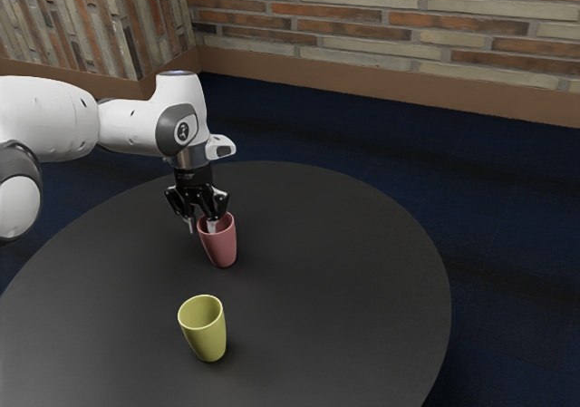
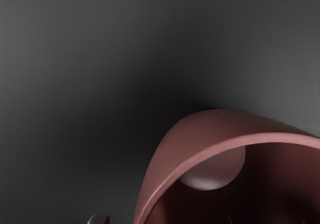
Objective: Place the left cup onto the right cup
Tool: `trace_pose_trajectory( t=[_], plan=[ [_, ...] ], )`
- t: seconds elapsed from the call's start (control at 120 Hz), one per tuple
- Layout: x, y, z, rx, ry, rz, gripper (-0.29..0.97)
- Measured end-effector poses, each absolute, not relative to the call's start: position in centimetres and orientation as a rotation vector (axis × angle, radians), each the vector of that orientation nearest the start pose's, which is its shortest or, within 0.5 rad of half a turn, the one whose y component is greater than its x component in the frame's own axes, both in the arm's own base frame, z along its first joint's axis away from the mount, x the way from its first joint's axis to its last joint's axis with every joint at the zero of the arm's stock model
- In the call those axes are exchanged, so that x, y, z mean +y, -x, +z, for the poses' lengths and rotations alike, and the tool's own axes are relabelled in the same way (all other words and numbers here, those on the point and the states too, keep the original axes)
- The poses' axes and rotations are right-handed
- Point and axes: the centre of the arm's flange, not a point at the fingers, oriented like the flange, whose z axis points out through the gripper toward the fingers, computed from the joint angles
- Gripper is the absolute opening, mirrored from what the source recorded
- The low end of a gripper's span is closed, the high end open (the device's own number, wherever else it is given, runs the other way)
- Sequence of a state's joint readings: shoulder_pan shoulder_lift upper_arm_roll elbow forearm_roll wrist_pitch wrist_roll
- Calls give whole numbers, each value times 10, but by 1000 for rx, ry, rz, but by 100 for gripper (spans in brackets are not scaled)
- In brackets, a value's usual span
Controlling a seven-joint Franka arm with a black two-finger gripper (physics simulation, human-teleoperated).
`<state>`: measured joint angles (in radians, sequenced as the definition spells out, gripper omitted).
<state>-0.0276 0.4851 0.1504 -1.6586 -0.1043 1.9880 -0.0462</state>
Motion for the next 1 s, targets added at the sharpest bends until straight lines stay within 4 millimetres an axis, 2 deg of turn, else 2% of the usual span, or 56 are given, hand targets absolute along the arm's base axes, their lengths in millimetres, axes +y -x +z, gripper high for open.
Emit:
trace_pose_trajectory(
  t=[1.0],
  plan=[
    [65, -655, 316, -325, 3139, 240, -7]
  ],
)
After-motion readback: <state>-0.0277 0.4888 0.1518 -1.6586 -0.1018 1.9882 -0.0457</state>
